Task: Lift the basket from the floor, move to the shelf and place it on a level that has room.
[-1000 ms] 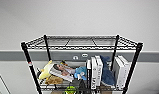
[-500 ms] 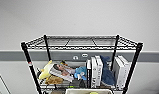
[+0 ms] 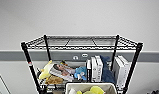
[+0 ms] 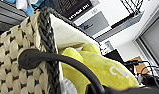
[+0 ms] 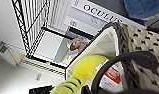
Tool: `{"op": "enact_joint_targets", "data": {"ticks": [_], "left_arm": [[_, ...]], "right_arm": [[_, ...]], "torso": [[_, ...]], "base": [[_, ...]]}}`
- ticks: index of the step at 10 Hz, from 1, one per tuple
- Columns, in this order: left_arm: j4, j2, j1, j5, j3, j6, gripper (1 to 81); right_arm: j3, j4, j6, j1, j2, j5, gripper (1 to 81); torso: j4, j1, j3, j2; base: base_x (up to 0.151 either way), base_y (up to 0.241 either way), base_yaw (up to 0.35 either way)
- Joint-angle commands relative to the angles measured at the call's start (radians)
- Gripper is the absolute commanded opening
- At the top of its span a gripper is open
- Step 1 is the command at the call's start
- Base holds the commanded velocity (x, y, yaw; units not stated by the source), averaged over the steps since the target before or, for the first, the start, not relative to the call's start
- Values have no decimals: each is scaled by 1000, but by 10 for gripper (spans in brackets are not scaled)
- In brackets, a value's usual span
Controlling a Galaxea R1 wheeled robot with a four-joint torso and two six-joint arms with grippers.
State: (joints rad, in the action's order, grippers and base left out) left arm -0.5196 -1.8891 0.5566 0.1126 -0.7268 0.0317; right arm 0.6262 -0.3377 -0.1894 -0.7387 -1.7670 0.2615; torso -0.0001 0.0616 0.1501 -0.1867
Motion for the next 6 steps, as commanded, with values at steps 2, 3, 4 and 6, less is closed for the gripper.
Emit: {"op": "enact_joint_targets", "data": {"ticks": [2, 3, 4, 6], "left_arm": [[1, 28, -201, 13, 130, 102, 10], [1, 33, -229, 13, 138, 129, 10], [1, 37, -252, 13, 145, 146, 10], [1, 44, -303, 15, 155, 187, 10]], "right_arm": [[-126, -29, -79, 211, 59, -64, 10], [-131, -27, -100, 236, 65, -65, 10], [-137, -30, -113, 253, 70, -77, 10], [-148, -43, -134, 307, 79, -83, 10]], "torso": [[0, 0, 0, 0], [0, 0, 0, 0], [0, 0, 0, 0], [0, 0, 0, 0]], "base": [[0, 0, 0], [0, 0, 0], [0, 0, 0], [0, 0, 0]]}}
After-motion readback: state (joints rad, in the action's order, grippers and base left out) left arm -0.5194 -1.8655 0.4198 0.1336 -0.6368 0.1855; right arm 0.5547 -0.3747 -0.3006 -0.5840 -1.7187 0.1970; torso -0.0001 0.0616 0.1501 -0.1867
